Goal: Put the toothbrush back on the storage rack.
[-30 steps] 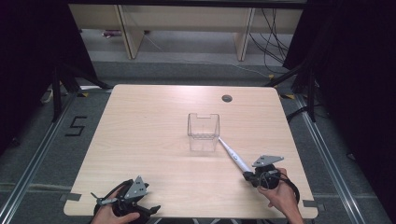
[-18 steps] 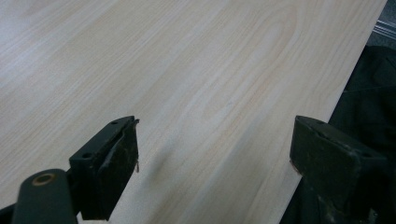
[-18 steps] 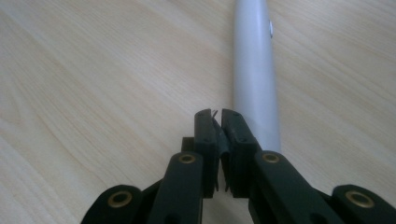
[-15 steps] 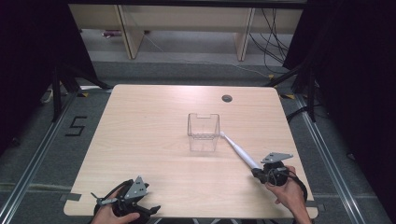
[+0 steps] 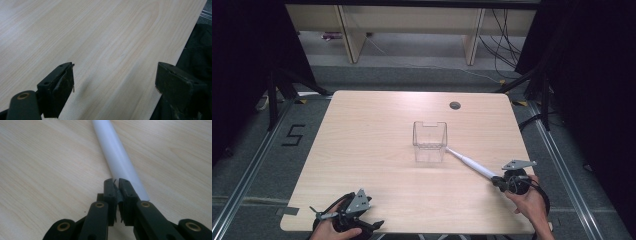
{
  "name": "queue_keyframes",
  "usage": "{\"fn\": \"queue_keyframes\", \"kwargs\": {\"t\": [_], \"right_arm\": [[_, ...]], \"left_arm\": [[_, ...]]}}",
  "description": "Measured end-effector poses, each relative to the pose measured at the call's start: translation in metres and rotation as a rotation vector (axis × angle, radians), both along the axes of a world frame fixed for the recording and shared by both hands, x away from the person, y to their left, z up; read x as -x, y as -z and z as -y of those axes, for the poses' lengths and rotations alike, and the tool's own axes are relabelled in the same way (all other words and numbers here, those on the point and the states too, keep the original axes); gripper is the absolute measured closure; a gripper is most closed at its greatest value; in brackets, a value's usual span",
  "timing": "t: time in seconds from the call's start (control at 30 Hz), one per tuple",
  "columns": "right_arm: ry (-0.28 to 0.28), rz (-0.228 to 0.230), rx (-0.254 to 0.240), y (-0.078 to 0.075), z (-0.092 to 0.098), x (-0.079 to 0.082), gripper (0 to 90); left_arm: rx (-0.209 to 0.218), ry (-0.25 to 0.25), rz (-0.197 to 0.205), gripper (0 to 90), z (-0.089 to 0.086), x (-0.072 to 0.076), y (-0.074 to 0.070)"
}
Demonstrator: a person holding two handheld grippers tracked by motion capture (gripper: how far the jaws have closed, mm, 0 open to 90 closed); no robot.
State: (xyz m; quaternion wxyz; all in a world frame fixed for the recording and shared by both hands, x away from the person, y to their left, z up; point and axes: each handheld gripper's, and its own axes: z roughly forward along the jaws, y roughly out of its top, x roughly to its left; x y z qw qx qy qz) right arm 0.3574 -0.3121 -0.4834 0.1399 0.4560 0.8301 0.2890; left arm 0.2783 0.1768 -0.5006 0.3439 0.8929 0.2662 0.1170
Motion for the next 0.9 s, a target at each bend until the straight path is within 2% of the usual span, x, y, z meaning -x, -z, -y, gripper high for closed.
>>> {"fn": "queue_keyframes", "kwargs": {"t": [0.07,0.1,0.2,0.23,0.27,0.3,0.33,0.43,0.47,0.5,0.57,0.63,0.67,0.7,0.77,0.8,0.9], "right_arm": [[0.02,0.011,-0.005,0.001,0.0,-0.001,84.6],[-0.006,0.027,0.009,0.0,0.002,-0.003,84.1],[0.0,0.017,0.001,-0.002,0.001,-0.001,82.6],[-0.023,0.04,-0.007,-0.004,-0.003,-0.001,81.1],[-0.039,0.03,0.0,-0.007,-0.003,-0.001,80.2],[-0.048,0.038,0.014,-0.01,-0.005,-0.002,79.1],[-0.038,0.028,0.014,-0.013,-0.008,-0.002,77.5],[-0.069,0.051,0.065,-0.02,-0.012,-0.006,71.5],[-0.069,0.051,0.065,-0.02,-0.012,-0.006,71.5],[-0.088,0.058,0.092,-0.025,-0.016,-0.009,67.6],[-0.092,0.064,0.11,-0.029,-0.019,-0.013,63.7],[-0.09,0.021,0.122,-0.032,-0.022,-0.016,60.8],[-0.09,0.021,0.122,-0.032,-0.022,-0.016,60.8],[-0.104,0.025,0.144,-0.032,-0.023,-0.023,57.4],[-0.104,0.022,0.154,-0.031,-0.026,-0.03,56.7],[-0.106,0.001,0.163,-0.033,-0.027,-0.032,56.0],[-0.112,-0.023,0.182,-0.033,-0.036,-0.039,53.7]], "left_arm": [[0.0,0.0,0.0,14.8,0.0,0.0,0.0],[0.0,-0.001,0.0,14.8,0.0,0.0,0.0],[0.002,-0.003,-0.001,14.8,0.0,0.0,0.0],[0.001,-0.002,-0.003,14.8,0.0,0.0,0.001],[0.001,-0.003,-0.003,14.8,0.0,0.0,0.001],[0.001,-0.003,-0.003,14.8,0.0,0.0,0.001],[0.001,-0.003,-0.003,14.8,0.0,0.0,0.001],[0.001,-0.007,0.001,14.8,0.0,0.0,0.001],[0.001,-0.007,0.001,14.8,0.0,0.0,0.001],[-0.003,-0.006,-0.006,14.8,0.0,-0.001,0.001],[-0.002,-0.008,-0.002,14.8,0.0,-0.001,0.001],[-0.004,-0.007,-0.001,14.8,-0.001,-0.001,0.001],[-0.004,-0.007,-0.001,14.8,-0.001,-0.001,0.001],[0.004,-0.019,-0.011,14.8,-0.001,0.0,0.001],[-0.001,-0.014,-0.004,14.8,-0.001,-0.001,0.001],[-0.004,-0.012,-0.004,14.8,-0.001,-0.001,0.001],[-0.003,-0.013,-0.004,14.8,-0.001,-0.001,0.001]]}}
